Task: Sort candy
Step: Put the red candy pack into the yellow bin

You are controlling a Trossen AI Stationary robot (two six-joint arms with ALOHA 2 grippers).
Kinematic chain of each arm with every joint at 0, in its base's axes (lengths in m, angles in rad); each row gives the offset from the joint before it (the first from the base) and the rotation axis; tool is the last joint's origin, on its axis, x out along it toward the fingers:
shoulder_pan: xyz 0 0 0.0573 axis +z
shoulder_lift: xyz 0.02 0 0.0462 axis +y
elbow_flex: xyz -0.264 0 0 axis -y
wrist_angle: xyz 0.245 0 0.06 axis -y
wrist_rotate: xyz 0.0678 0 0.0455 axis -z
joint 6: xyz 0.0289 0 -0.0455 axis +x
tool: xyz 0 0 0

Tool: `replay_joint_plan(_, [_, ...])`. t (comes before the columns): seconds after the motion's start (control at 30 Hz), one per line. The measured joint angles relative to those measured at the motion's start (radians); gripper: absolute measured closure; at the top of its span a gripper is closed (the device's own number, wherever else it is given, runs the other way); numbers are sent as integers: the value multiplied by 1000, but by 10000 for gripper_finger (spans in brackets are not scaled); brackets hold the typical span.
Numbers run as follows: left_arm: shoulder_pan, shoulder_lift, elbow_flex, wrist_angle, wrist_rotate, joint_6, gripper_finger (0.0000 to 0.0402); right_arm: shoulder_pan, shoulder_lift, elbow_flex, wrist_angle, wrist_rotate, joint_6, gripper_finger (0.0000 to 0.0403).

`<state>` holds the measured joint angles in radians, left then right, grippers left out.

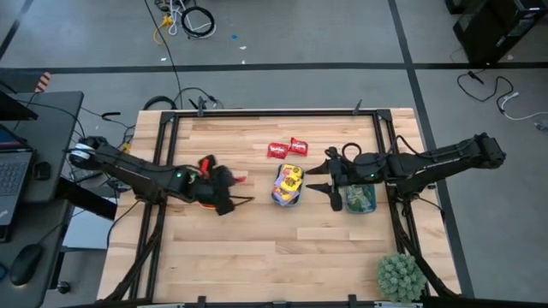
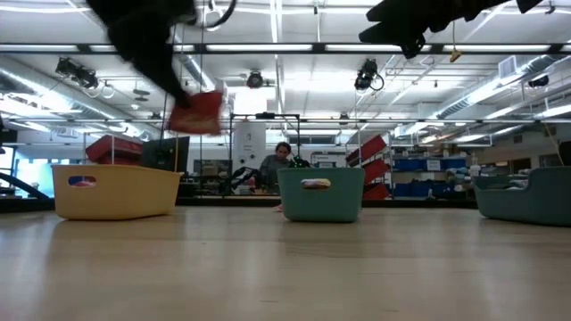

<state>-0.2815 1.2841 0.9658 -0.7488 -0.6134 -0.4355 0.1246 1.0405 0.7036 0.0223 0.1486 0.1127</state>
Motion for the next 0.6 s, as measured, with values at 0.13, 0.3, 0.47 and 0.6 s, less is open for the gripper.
replay_joint_plan(0.13, [-9,-42,-83,-76,-5,-134,397,0,33,0,5,0,12,217])
replay_joint_plan(0.3, [-13,-50,-139,-170,24,-198,397,-1,56,0,6,0,16,218])
replay_joint_plan(0.47, [-22,-45,-186,-169,178,-170,396,-1,54,0,10,0,19,221])
replay_joint_plan(0.6, [-27,-45,-204,-161,265,-150,377,-2,54,0,10,0,19,222])
